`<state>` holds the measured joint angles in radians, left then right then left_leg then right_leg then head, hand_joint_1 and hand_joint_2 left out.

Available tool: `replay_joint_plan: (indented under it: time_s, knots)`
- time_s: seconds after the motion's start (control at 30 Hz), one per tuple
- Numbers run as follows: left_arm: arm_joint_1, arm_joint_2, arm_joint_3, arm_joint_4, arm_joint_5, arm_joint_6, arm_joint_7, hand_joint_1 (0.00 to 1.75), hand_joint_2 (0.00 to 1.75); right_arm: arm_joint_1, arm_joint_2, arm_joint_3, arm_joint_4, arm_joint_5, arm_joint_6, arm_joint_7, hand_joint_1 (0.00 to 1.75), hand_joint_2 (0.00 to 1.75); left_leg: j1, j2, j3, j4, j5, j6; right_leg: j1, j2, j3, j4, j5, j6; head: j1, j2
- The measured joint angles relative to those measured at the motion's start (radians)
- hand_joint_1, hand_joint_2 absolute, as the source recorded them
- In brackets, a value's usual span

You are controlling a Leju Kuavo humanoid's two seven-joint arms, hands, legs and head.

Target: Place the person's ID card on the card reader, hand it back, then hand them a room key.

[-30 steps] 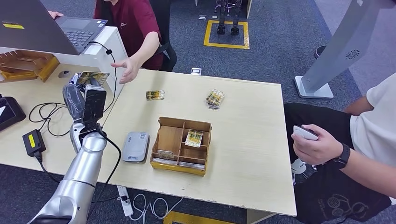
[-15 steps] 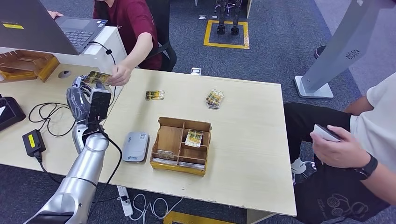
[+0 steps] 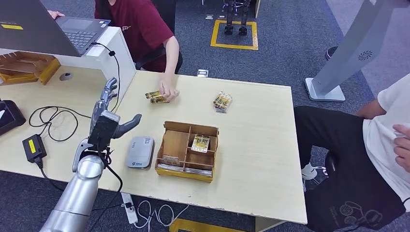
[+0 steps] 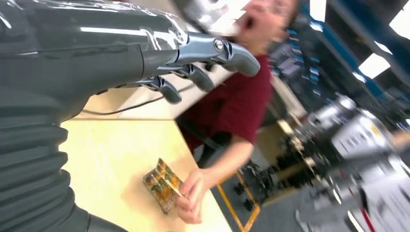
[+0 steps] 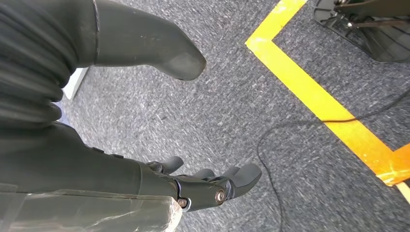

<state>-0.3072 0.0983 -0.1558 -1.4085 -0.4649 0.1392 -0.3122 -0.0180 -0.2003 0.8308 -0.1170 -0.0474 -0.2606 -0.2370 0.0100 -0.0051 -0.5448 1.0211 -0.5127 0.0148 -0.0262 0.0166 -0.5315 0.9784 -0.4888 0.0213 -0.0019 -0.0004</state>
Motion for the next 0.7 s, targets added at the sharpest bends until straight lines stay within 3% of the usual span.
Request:
replay_joint_plan:
  time_s: [0.2,0.4,0.7]
  knots:
    - [0.130,0.111,-0.128,-0.186,-0.234,-0.037,-0.037,0.00,1.75,0.008,0.000,0.000,0.013,-0.021,-0.003,-0.006,0.00,1.75,0.000,0.000,0.000,0.000,0.000,0.000,0.000,0.000,-0.001,0.000,0.000,0.000,0.000,0.000]
    - [0.158,0.219,-0.259,-0.242,-0.382,-0.081,-0.028,0.00,1.75,0.007,0.000,0.000,0.021,-0.036,-0.002,-0.004,0.00,1.75,0.000,0.000,0.000,0.000,0.001,0.000,0.000,0.000,-0.001,0.001,0.000,0.000,0.000,0.000]
    - [0.159,0.274,-0.390,-0.238,-0.583,-0.034,0.078,0.00,1.75,0.007,0.000,0.000,0.023,-0.051,-0.005,0.002,0.00,1.75,0.000,0.000,0.000,0.000,0.000,0.000,0.000,0.000,-0.001,0.001,0.000,0.000,0.000,0.000]
